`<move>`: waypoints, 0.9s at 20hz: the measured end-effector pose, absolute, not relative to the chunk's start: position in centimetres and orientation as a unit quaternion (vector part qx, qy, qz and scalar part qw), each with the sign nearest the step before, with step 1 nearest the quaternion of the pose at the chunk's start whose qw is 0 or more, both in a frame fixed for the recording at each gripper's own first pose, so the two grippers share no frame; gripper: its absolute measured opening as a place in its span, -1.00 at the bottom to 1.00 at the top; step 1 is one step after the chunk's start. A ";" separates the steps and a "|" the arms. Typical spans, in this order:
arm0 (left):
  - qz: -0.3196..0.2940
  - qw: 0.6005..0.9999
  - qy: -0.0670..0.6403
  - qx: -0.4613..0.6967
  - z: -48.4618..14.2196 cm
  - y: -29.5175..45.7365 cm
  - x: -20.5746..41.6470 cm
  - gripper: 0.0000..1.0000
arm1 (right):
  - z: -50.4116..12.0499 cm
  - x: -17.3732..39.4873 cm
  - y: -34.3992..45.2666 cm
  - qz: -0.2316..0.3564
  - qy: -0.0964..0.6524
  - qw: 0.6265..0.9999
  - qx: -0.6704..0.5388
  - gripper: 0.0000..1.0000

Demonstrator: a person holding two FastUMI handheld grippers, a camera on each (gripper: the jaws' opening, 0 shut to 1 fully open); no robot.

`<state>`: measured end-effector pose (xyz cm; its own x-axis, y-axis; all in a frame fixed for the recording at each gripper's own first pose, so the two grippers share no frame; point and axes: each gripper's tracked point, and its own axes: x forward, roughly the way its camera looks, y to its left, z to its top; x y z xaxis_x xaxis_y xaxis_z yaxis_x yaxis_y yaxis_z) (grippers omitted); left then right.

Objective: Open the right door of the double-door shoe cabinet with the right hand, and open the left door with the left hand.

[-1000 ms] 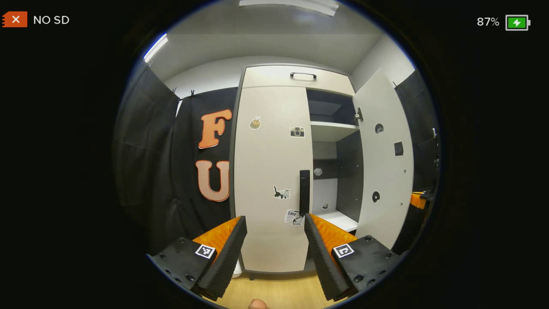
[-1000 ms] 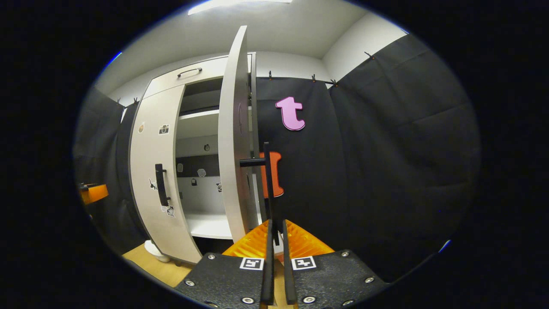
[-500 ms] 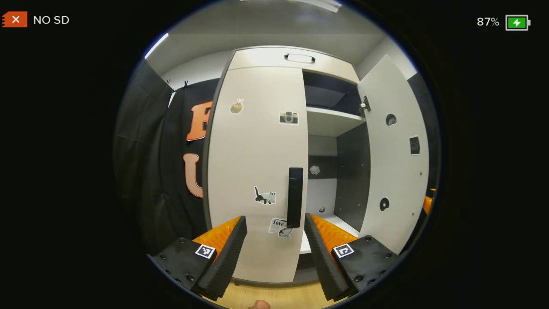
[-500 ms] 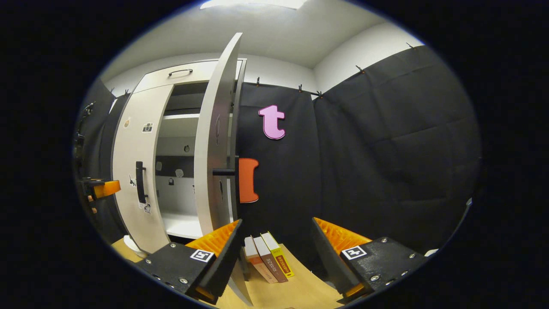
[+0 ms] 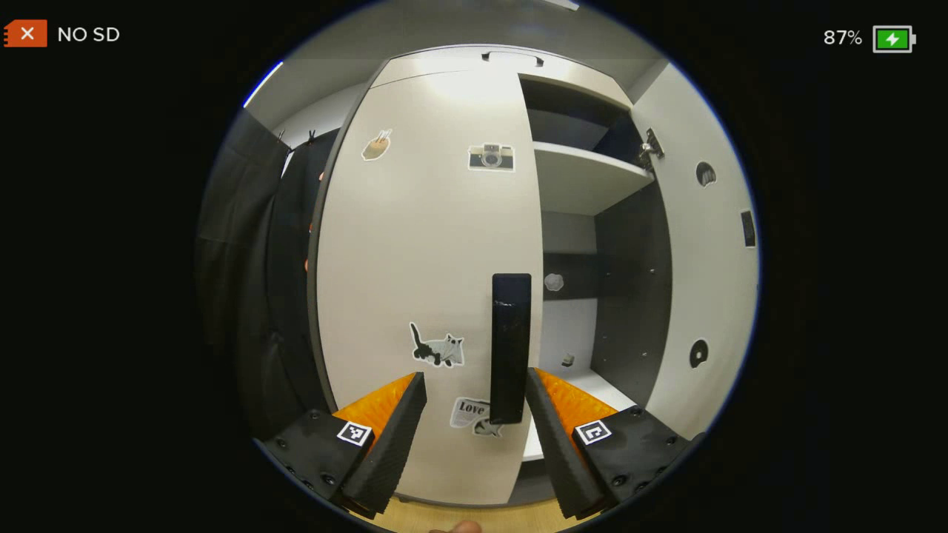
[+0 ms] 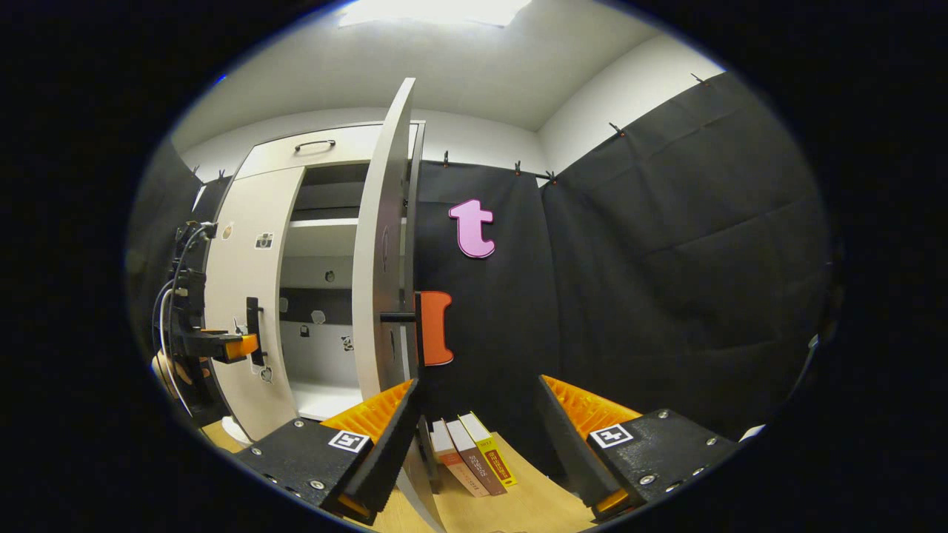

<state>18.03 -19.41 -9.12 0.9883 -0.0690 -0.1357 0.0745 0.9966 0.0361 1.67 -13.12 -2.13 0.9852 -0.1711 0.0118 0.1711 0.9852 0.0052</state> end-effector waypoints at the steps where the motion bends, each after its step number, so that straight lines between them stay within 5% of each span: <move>1: -0.042 0.997 0.070 0.017 -9.2 -19.6 18.1 0.63 | -2.2 1.7 -13.0 -0.083 -0.007 0.996 0.000 0.85; 13: -0.024 0.997 0.067 0.023 -8.9 -20.2 18.1 0.39 | -2.4 2.1 -12.5 -0.077 -0.015 0.996 0.035 0.85; 16: -0.046 0.996 0.072 0.007 -9.2 -21.1 17.9 0.42 | -2.8 2.2 -12.7 -0.076 -0.014 0.996 0.036 0.85; 18: -0.043 0.996 0.076 0.010 -9.5 -20.8 18.1 0.64 | -3.0 2.1 -13.0 -0.079 -0.014 0.996 0.033 0.85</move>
<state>18.13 -20.79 -9.48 0.9847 -0.0836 -0.1529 0.0865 0.9962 0.0128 2.13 -12.96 -3.04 0.9872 -0.1581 0.0223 0.1562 0.9853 0.0684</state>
